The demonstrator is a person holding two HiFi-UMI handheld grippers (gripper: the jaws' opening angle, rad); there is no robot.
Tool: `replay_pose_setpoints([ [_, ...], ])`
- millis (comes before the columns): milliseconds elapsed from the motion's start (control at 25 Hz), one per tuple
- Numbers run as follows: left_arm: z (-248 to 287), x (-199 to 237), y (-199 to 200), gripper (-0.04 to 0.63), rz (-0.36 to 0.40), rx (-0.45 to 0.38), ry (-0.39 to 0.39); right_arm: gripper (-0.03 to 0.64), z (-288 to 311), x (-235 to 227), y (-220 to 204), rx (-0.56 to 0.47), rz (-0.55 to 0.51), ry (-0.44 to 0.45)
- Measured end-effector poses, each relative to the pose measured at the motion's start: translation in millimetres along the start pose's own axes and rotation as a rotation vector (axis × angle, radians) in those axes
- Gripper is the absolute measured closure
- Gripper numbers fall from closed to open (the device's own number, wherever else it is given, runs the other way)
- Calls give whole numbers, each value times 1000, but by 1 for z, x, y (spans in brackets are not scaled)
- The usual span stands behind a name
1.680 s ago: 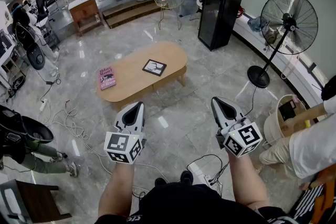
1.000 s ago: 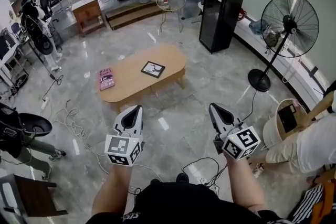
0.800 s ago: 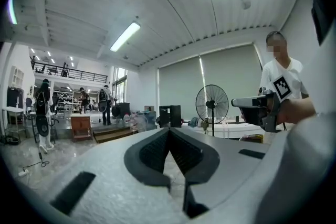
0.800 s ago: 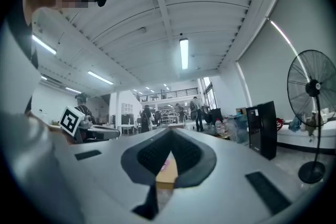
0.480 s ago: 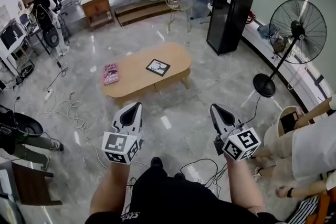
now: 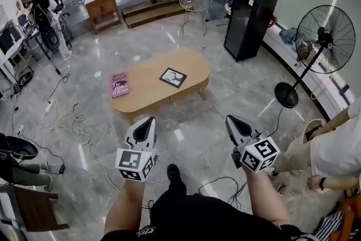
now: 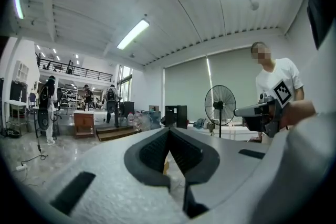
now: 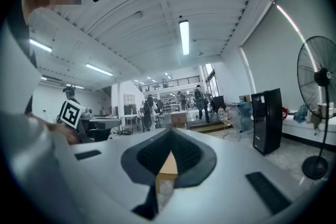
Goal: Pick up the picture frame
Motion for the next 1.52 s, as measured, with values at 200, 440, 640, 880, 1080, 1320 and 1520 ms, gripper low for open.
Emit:
replay_pose_setpoints([
  [200,44,61,-9,587,-21,1,10,612,76,-3,-2,30,16,33],
  [440,101,140,-14,586,-11,26,-3,612,163,-22,1,65,25,-12],
  [640,133,178,-10,586,-35,29,-25,612,201,-32,16,55,26,-36],
  [880,155,200,-9,586,-66,30,-36,612,233,-44,24,46,28,-32],
  [1080,184,208,-9,586,-60,45,-43,612,263,-65,24,36,36,-13],
  [1320,241,221,-12,586,-53,64,-37,612,309,-112,25,37,55,17],
  [1520,314,231,-14,586,-56,101,5,612,360,-181,26,53,57,43],
])
Point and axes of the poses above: the fingertips, and each gripper's own axes: z forward along the fingers, x to its left, y out of its top, the point moved 4 cm from there along -z, backward along the fingers, and after that the axes turned 2 degrees about x, right-handed, at the moved point
